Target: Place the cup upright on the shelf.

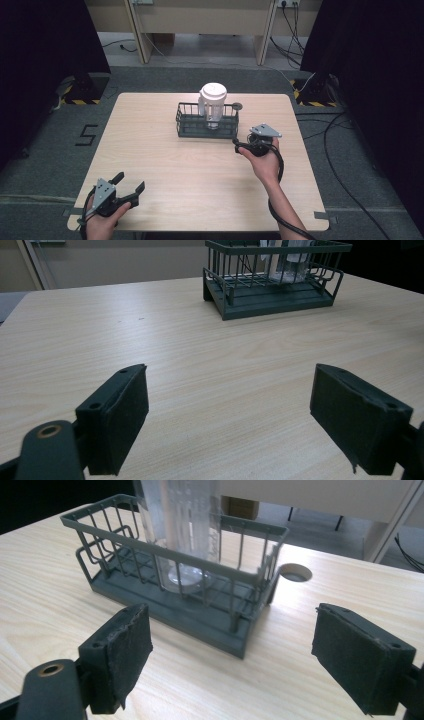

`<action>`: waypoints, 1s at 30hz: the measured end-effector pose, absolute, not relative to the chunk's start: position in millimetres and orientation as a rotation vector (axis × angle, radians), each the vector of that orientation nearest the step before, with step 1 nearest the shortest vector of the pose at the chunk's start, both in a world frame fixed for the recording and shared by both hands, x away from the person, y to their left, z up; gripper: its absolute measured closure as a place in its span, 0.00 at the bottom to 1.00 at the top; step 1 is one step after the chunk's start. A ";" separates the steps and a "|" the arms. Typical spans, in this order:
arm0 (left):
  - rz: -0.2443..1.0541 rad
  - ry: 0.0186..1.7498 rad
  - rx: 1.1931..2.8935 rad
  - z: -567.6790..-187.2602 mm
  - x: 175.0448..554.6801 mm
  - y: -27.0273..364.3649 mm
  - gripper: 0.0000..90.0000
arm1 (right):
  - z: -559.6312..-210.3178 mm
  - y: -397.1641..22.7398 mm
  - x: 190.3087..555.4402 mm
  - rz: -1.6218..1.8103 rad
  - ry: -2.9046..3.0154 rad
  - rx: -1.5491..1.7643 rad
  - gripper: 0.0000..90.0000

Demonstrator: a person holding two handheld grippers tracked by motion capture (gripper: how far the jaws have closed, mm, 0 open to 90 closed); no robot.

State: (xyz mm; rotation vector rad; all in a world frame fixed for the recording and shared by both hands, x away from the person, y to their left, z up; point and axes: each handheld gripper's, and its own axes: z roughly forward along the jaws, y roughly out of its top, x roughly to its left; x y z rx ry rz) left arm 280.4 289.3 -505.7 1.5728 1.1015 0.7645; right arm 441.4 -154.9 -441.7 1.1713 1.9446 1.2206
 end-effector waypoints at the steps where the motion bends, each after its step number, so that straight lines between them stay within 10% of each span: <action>1: 0.765 1.102 1.572 -505.6 280.4 289.2 0.17 | -442.4 -156.9 440.1 1.218 1.945 1.174 0.19; 30: 0.765 1.109 1.573 -506.1 280.7 289.3 0.17 | -467.2 -215.6 390.4 1.168 1.912 1.267 0.22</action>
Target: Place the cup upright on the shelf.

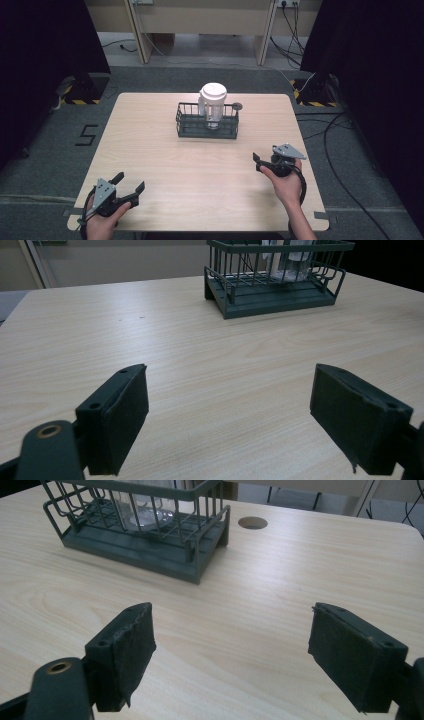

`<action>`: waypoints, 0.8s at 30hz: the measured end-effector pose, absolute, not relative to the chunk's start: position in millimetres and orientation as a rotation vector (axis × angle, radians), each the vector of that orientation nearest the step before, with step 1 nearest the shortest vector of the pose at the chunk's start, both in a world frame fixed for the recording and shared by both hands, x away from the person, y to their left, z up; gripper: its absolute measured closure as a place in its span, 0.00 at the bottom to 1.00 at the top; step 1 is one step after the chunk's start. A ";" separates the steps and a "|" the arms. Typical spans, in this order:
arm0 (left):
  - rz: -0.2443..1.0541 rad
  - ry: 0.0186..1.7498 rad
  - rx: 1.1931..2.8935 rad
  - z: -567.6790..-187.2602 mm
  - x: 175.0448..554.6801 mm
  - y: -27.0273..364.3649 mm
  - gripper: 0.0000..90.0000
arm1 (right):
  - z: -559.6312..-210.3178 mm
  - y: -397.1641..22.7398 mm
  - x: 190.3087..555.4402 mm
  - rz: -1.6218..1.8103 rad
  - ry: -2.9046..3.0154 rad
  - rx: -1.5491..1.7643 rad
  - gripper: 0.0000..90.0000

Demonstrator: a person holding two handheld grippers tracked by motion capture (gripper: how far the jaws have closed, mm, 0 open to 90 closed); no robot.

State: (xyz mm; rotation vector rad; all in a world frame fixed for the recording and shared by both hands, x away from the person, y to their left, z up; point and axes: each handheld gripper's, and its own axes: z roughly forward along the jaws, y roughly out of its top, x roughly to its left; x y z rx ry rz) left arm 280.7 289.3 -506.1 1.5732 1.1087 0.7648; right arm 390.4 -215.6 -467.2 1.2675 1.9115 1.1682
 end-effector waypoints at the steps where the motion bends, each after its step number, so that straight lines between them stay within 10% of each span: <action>1: 0.765 1.109 1.573 -506.1 280.6 289.4 0.17 | -468.1 -217.1 388.6 1.167 1.910 1.267 0.22; 24: 0.768 1.112 1.576 -506.1 280.5 289.9 0.17 | -495.1 -253.2 347.6 1.149 1.859 1.341 0.24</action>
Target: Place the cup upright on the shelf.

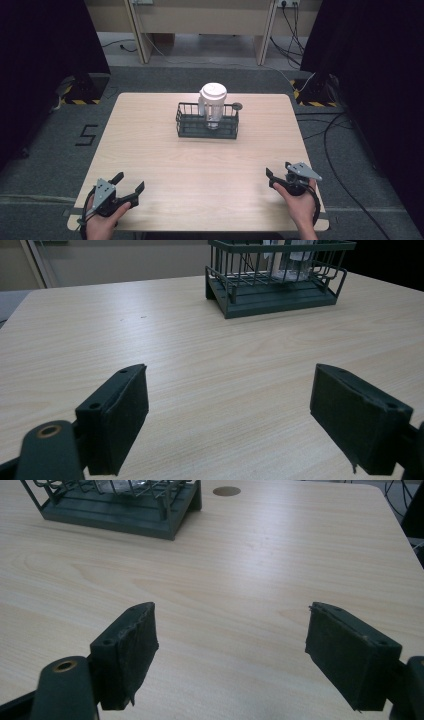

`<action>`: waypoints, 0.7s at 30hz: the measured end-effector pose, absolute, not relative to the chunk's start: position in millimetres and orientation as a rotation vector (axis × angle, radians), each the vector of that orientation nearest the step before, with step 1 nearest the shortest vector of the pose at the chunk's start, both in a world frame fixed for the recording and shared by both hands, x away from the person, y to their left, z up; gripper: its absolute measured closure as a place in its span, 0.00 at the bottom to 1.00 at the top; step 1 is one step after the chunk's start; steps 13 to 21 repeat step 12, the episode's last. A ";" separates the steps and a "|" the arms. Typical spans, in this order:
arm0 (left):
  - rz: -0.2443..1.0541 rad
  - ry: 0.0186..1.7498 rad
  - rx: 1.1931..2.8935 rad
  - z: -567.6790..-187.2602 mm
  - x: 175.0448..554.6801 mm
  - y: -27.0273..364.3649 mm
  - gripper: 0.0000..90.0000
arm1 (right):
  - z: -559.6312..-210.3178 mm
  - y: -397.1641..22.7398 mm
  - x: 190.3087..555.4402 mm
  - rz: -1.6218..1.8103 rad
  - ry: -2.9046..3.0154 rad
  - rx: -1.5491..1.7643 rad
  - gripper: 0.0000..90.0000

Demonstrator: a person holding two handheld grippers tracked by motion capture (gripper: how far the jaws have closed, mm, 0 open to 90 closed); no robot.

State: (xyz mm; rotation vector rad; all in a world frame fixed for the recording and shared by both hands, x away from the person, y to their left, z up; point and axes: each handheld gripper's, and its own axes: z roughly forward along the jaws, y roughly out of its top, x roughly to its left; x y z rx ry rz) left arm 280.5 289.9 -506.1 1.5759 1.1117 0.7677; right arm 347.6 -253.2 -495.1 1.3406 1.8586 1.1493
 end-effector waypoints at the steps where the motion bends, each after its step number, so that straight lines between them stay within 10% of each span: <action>1: 0.767 1.112 1.575 -506.2 280.5 289.6 0.17 | -495.1 -253.2 347.6 1.149 1.859 1.341 0.24; 21: 0.765 1.102 1.581 -506.0 281.1 288.0 0.17 | -499.7 -256.3 339.8 1.191 1.805 1.318 0.25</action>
